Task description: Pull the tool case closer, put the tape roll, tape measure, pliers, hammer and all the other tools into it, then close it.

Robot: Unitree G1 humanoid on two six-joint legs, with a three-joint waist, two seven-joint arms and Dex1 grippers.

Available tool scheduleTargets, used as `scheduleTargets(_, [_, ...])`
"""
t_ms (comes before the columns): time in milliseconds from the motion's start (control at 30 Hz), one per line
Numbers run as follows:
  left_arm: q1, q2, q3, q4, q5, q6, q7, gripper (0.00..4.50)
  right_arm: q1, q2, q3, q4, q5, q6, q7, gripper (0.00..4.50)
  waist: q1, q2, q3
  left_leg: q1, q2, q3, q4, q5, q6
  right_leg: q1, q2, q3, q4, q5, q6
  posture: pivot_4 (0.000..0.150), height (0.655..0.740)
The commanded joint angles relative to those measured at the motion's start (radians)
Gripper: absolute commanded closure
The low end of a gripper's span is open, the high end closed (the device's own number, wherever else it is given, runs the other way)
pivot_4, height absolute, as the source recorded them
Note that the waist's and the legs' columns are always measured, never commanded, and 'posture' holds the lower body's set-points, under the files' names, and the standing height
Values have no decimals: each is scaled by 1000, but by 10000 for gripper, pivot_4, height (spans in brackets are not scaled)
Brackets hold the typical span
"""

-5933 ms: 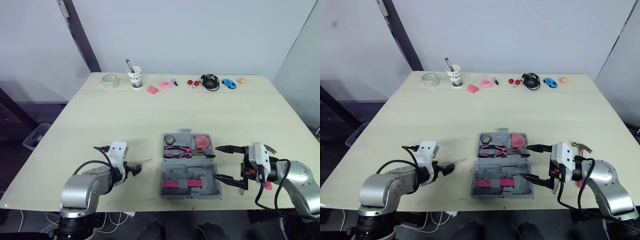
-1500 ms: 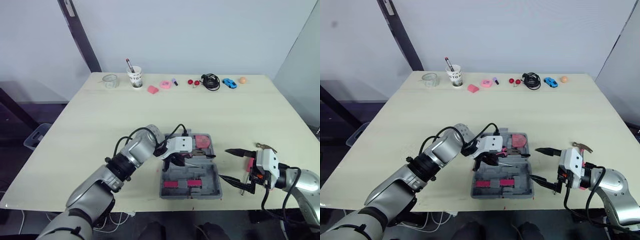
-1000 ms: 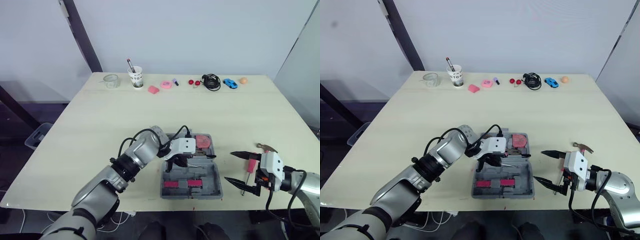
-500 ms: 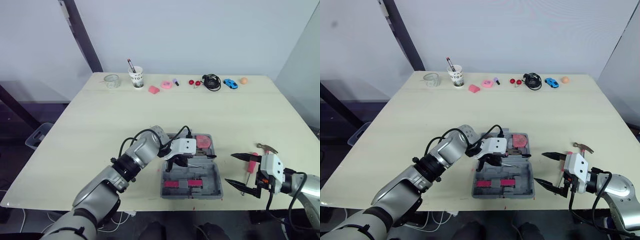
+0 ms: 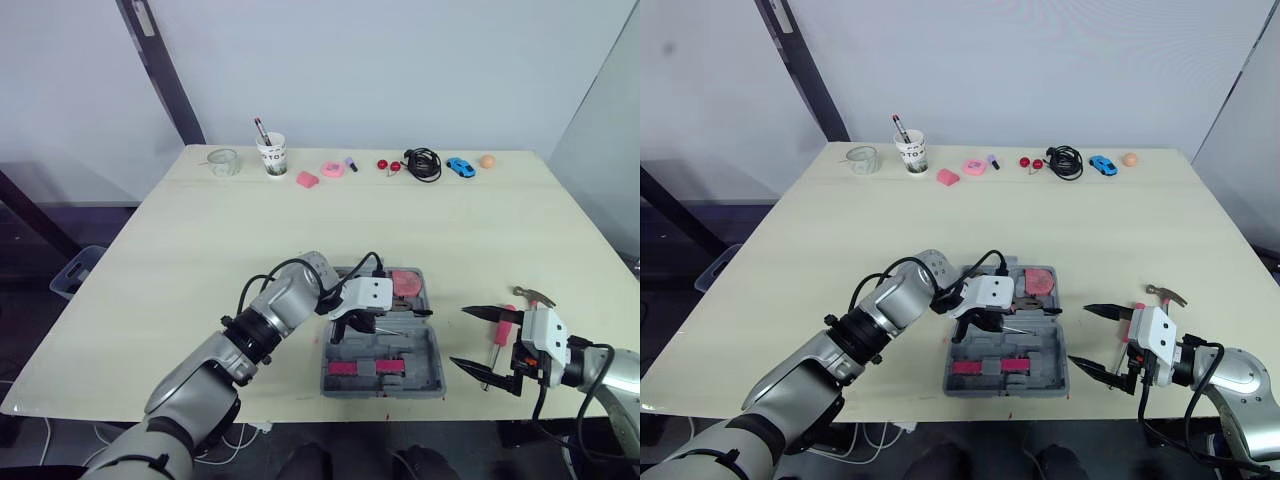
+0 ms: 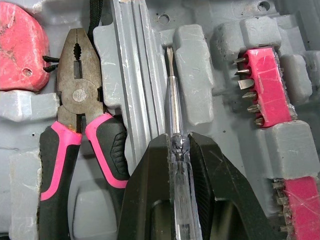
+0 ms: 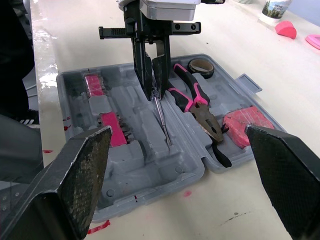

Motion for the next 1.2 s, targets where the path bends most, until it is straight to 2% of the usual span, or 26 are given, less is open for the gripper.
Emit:
scheduleTargets(33, [4, -3, -2, -18, 7, -7, 5, 44616, -14, -1, -20, -14, 7, -18, -1, 0, 0, 0, 0, 0, 0, 0, 0, 0, 0, 0, 0, 0, 0, 0, 0, 1500, 7400])
scheduleTargets(100, [6, -3, 1, -18, 2, -9, 3, 44616, -13, 1, -19, -15, 6, -18, -2, 0, 0, 0, 0, 0, 0, 0, 0, 0, 0, 0, 0, 0, 0, 0, 0, 1500, 7400])
scheduleTargets(133, [6, 0, -1, -19, 4, -11, 0, 36616, -12, 1, -18, -15, 6, -19, -2, 0, 0, 0, 0, 0, 0, 0, 0, 0, 0, 0, 0, 0, 0, 0, 0, 1500, 7400])
scheduleTargets(233, [7, 3, -3, -20, 13, -16, 10, 26756, -13, 2, -18, -16, 5, -18, -3, 0, 0, 0, 0, 0, 0, 0, 0, 0, 0, 0, 0, 0, 0, 0, 0, 1500, 7400])
scheduleTargets(667, [-6, 22, 26, -47, -5, -22, -7, 26756, -18, 2, -14, -33, 8, -4, -9, 0, -1, 0, 0, 0, 0, 0, 0, 0, 0, 0, 1, 0, 0, 0, 0, 1500, 7400])
scheduleTargets(900, [-2, 29, 130, -53, -119, -1, -32, 26756, -32, 22, -18, -59, 42, 27, -30, 0, -2, 0, 0, 0, 0, 0, 0, 0, 0, 0, 1, 0, 0, 0, 0, 1500, 7400])
scheduleTargets(1200, [64, 39, 268, 22, -276, -202, -58, 26756, -22, 30, -25, -55, 53, 31, -26, 0, -2, 0, 0, 0, 1, 0, 0, 0, 0, 0, 1, 0, 0, 0, 0, 1500, 7400])
